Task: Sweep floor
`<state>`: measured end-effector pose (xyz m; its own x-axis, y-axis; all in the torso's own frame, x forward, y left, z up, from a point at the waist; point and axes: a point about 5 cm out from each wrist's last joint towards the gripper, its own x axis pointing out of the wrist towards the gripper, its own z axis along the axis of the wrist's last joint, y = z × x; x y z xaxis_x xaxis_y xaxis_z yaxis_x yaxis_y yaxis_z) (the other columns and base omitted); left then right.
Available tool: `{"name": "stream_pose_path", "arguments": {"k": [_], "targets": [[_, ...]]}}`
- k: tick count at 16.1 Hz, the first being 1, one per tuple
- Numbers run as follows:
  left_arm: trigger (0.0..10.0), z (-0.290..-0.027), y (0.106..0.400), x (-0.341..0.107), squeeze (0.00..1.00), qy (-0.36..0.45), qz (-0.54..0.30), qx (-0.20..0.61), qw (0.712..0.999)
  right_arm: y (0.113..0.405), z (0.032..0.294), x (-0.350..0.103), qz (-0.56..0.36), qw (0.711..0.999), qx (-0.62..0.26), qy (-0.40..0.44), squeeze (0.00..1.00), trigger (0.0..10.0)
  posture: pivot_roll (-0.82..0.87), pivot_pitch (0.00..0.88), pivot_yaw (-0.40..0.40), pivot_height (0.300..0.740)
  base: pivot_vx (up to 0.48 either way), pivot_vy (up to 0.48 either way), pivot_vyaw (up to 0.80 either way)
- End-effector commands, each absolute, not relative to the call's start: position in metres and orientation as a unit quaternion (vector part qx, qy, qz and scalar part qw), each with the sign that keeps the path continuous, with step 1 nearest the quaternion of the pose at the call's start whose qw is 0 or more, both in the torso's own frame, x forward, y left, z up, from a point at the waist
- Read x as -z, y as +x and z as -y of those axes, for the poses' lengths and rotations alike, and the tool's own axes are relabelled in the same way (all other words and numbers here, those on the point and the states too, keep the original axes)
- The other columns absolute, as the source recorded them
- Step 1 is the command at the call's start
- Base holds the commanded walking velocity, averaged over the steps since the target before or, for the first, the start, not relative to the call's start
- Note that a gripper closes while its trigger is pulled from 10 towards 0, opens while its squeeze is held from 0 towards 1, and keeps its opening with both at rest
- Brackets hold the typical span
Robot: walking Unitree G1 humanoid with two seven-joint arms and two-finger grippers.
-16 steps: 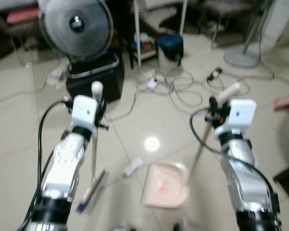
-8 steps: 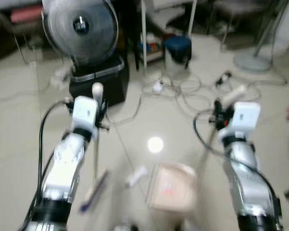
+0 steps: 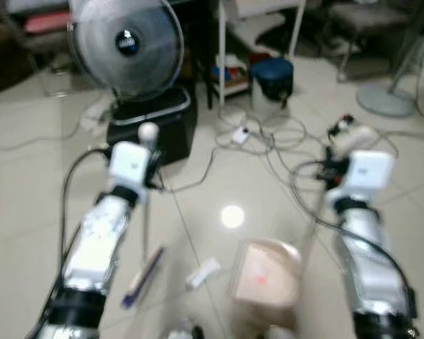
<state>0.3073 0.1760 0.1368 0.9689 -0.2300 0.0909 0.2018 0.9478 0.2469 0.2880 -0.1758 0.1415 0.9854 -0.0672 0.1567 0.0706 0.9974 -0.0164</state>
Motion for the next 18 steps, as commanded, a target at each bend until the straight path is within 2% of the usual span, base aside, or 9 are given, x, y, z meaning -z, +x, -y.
{"name": "stream_pose_path", "arguments": {"k": [1,4,7,12,16,18], "targets": [[10.0,-0.174,0.309,-0.144,0.0,0.132,0.074,0.117,0.981,0.289,0.18,-0.152,0.103,0.994,0.043,-0.006,0.0,10.0,0.01,0.124,0.083,0.74,0.442,0.0,0.0],[10.0,-0.178,0.313,-0.143,0.0,0.147,0.072,0.108,0.981,0.29,0.184,-0.148,0.102,0.993,0.048,-0.024,0.0,10.0,0.02,0.147,0.082,0.74,0.0,0.0,0.0],[10.0,-0.181,0.315,-0.144,0.0,0.163,0.082,0.098,0.978,0.294,0.187,-0.145,0.117,0.991,0.044,-0.053,0.0,10.0,0.04,0.207,0.099,0.74,0.0,0.0,0.0],[10.0,-0.182,0.308,-0.137,0.0,0.141,0.101,0.086,0.981,0.297,0.21,-0.134,0.148,0.985,0.047,-0.073,0.0,10.0,0.08,0.333,0.112,0.74,0.0,0.0,0.0],[10.0,-0.185,0.303,-0.132,0.0,0.113,0.118,0.075,0.984,0.313,0.186,-0.131,0.169,0.979,-0.026,-0.111,0.0,10.0,0.1,0.388,0.092,0.74,0.0,0.0,0.0],[10.0,-0.187,0.303,-0.131,0.0,0.107,0.122,0.058,0.985,0.328,0.161,-0.135,0.188,0.972,-0.063,-0.122,0.0,10.0,0.1,0.411,0.073,0.74,0.0,0.0,0.0]]}}
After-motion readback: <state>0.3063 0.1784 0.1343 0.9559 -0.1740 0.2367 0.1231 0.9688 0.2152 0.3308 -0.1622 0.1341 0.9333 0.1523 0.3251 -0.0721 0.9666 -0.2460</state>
